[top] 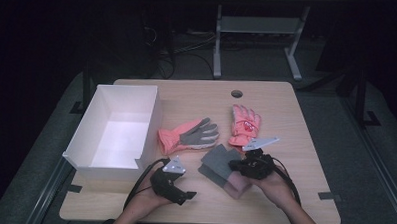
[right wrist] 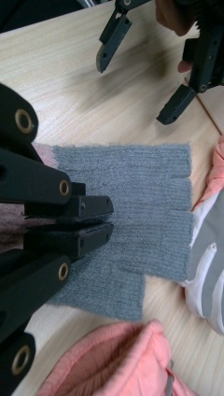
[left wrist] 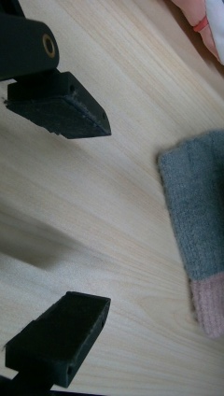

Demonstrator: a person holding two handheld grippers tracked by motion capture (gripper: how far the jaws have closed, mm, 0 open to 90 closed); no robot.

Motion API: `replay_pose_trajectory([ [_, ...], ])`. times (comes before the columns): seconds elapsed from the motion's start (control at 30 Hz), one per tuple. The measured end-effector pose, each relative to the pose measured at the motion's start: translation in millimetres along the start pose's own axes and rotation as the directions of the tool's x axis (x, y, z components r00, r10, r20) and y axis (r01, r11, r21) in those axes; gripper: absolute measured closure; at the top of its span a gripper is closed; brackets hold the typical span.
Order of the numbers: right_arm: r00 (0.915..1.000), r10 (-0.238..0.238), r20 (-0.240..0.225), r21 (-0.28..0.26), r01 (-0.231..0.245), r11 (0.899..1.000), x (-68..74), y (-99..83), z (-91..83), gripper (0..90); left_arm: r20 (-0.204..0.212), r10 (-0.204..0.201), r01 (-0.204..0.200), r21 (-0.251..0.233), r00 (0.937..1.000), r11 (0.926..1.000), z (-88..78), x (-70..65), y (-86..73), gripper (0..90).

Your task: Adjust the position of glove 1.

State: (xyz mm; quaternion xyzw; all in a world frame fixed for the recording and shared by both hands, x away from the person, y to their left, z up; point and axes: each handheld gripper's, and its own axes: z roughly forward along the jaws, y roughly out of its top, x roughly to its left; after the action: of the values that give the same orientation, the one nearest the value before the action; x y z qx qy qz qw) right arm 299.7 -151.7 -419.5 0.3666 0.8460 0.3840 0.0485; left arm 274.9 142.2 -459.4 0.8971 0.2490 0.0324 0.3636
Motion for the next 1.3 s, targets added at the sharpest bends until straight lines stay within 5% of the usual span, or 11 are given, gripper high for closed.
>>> replay_pose_trajectory([
  [0.63,0.9995,-0.011,0.031,0.075,0.008,0.997,4.7,-9.3,25.7,84.5,0.004,0.007,-0.007,0.006,1.0,1.0,2.1,-1.2,0.2,14.6],
  [0.77,0.9997,-0.006,0.024,0.04,0.005,0.999,3.2,-10.1,23.3,69.6,0.005,0.004,-0.004,0.002,1.0,1.0,2.4,-2.3,0.5,14.7],
  [0.9,0.9998,-0.016,0.01,-0.016,0.017,1.0,-0.1,-7.5,10.4,67.7,0.009,-0.005,0.005,0.003,1.0,1.0,2.1,-1.5,0.4,17.7],
  [1.03,0.999,-0.036,0.027,-0.009,0.037,0.999,-8.1,-9.7,1.9,70.3,0.008,0.0,0.0,-0.001,1.0,1.0,-3.5,-1.2,2.6,29.8],
  [1.2,0.9962,-0.072,0.049,-0.006,0.072,0.997,-19.8,-16.8,-10.4,88.9,0.016,-0.014,0.015,-0.037,0.9998,0.9992,-9.8,-4.1,6.5,63.1],
  [1.3,0.9949,-0.082,0.06,0.002,0.082,0.997,-27.8,-21.9,-21.0,90.0,0.028,-0.012,0.013,-0.022,0.9995,0.9997,-9.8,-4.8,9.2,80.6],
])
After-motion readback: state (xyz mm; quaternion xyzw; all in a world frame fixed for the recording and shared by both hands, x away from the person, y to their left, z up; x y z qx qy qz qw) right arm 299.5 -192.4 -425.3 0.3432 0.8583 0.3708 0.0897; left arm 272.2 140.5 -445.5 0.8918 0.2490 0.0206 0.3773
